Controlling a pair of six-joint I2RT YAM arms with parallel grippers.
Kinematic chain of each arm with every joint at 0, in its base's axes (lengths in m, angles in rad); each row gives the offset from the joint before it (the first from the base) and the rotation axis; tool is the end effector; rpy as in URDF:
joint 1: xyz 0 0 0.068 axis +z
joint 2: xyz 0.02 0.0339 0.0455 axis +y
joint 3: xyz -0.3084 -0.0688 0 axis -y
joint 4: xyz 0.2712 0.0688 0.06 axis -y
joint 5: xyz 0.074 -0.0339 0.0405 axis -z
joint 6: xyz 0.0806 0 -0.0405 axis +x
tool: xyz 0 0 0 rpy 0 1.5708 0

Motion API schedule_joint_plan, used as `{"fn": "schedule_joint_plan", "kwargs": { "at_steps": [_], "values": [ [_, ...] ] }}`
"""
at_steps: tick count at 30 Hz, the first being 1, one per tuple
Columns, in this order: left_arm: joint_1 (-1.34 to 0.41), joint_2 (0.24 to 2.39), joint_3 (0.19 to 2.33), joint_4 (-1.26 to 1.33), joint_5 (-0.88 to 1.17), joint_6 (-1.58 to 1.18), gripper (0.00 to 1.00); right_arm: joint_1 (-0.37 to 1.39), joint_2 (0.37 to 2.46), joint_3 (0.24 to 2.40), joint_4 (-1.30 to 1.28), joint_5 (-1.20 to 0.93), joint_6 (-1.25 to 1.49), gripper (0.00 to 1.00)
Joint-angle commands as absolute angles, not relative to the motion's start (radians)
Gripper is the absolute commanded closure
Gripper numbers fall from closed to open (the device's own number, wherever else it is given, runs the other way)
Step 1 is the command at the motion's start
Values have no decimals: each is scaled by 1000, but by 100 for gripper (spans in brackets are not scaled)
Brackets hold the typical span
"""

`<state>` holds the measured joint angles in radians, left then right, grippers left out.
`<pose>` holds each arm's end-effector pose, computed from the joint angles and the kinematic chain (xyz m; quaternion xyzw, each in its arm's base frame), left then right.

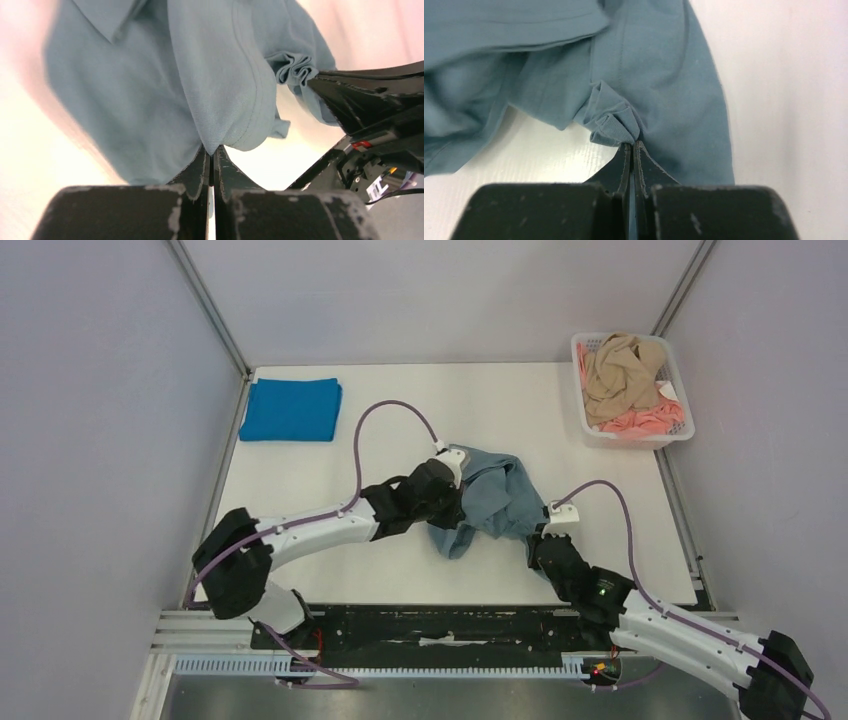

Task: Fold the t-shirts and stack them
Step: Flatten out the tshirt

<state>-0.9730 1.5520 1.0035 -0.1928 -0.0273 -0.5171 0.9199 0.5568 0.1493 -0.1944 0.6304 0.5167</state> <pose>0.2218 -0.3219 0.2273 0.2014 0.8927 -0.2640 0.3046 0.1260 0.0871 0.1453 -0.0270 0.8532 0.0848 0.5139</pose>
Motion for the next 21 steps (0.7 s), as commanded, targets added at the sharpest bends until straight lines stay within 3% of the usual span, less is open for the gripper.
{"fn": "schedule_joint_plan", "kwargs": {
  "at_steps": [1,6,10,17,21],
  "values": [
    [-973,1412,983,-217,-206,-468,98,902,548,189,-270,736,566,100],
    [-920,1304,966,-293,-404,-491,98,847,573,213,-288,767,576,100],
    [-763,1209,919,-364,-436,-581,98,768,637,250,-271,769,548,100],
    [-486,1104,865,-453,-469,-637,98,474,780,318,-115,551,404,100],
    [-399,1110,924,-432,-389,-600,98,307,810,414,-10,356,312,100]
  ]
}}
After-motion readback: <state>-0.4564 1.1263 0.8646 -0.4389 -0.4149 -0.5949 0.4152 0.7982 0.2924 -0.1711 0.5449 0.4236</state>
